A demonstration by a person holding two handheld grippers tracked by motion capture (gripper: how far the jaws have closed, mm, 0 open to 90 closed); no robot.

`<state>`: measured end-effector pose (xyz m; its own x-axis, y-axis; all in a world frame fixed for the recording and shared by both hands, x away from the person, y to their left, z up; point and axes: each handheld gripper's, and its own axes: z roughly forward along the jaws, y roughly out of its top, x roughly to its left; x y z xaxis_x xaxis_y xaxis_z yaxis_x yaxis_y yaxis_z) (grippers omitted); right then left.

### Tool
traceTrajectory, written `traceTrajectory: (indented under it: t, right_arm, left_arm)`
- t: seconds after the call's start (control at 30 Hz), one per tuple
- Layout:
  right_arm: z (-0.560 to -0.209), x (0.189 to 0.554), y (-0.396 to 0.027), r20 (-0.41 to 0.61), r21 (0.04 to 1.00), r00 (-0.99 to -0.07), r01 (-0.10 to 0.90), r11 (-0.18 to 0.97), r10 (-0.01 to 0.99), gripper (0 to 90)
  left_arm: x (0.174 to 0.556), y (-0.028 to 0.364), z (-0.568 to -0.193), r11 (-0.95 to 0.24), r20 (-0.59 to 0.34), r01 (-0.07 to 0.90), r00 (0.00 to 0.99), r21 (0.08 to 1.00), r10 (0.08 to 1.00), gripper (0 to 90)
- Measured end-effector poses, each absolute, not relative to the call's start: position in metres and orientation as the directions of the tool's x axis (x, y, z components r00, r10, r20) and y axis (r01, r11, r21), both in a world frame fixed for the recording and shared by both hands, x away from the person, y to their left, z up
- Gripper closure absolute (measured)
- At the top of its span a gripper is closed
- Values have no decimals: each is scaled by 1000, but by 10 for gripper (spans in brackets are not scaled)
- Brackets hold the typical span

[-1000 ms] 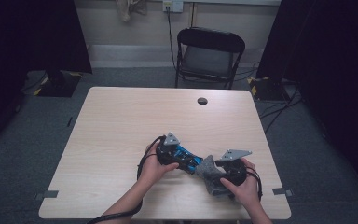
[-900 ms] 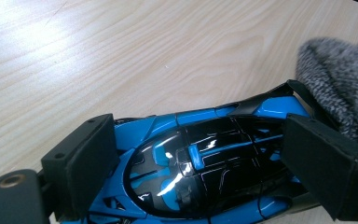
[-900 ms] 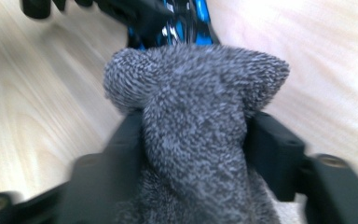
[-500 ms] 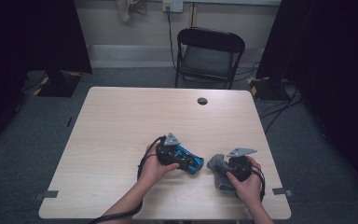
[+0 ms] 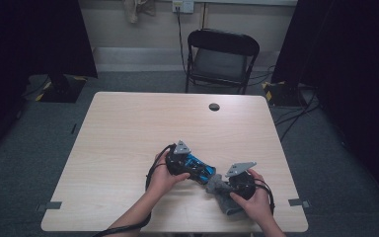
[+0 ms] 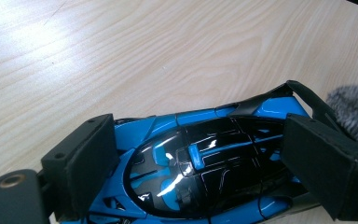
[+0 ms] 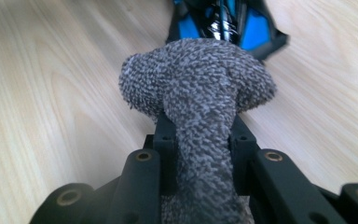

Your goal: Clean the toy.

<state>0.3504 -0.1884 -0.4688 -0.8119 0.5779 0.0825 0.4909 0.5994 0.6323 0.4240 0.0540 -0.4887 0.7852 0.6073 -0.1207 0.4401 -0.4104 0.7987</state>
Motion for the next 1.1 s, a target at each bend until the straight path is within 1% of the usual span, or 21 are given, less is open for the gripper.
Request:
traceTrajectory:
  t: [0.1,0.37,0.63,0.83,1.0,1.1]
  right_arm:
    - [-474,355,-182,67,636,-794,500,587,604,721]
    - [-476,358,-185,48,654,-755,518,551,654,722]
    - [-479,366,-195,65,673,-728,538,508,683,721]
    - [-480,375,-199,86,671,-710,560,485,699,720]
    - [-480,380,-201,82,673,-698,565,477,712,719]
    - [-481,386,-203,97,676,-680,581,453,727,716]
  left_arm:
    - [424,55,-489,-408,-119,440,783,800,610,109]
    - [423,56,-490,-400,-117,434,782,808,612,115]
    - [423,55,-489,-403,-118,434,784,806,610,116]
    - [423,55,-489,-404,-117,435,783,805,611,116]
    - [424,55,-489,-409,-115,437,783,801,611,116]
    - [423,55,-489,-406,-115,435,783,804,612,116]
